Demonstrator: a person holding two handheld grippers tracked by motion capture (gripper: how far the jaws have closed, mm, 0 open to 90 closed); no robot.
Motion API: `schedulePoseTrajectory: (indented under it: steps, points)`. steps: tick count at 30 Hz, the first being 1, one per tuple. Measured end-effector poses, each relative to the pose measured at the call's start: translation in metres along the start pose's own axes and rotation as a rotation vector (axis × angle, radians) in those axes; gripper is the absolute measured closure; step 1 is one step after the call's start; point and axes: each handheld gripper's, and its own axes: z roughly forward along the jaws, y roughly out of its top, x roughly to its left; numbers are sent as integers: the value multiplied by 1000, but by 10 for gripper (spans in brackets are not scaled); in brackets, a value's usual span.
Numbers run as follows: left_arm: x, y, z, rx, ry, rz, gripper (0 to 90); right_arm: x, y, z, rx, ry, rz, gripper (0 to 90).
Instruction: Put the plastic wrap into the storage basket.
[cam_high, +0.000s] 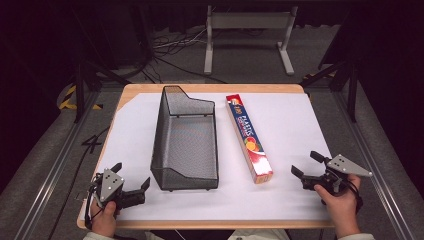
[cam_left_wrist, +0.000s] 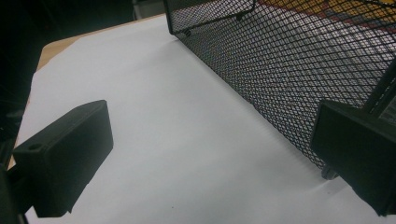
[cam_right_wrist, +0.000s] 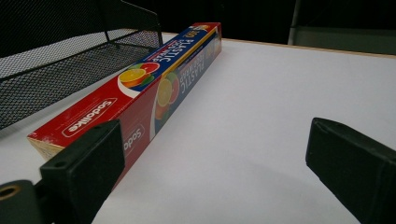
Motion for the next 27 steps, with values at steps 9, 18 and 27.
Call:
schedulePoseTrajectory:
  steps: [9,18,27]
  points:
    - [3,2,-1,-17,-1,-16,1,2,1,-3,6,-7,-24,62]
    - [1,2,0,-12,-2,-4,0,10,16,-3,43,-32,-79,65]
    - [-2,2,0,-2,0,9,1,15,47,-2,63,5,-67,93]
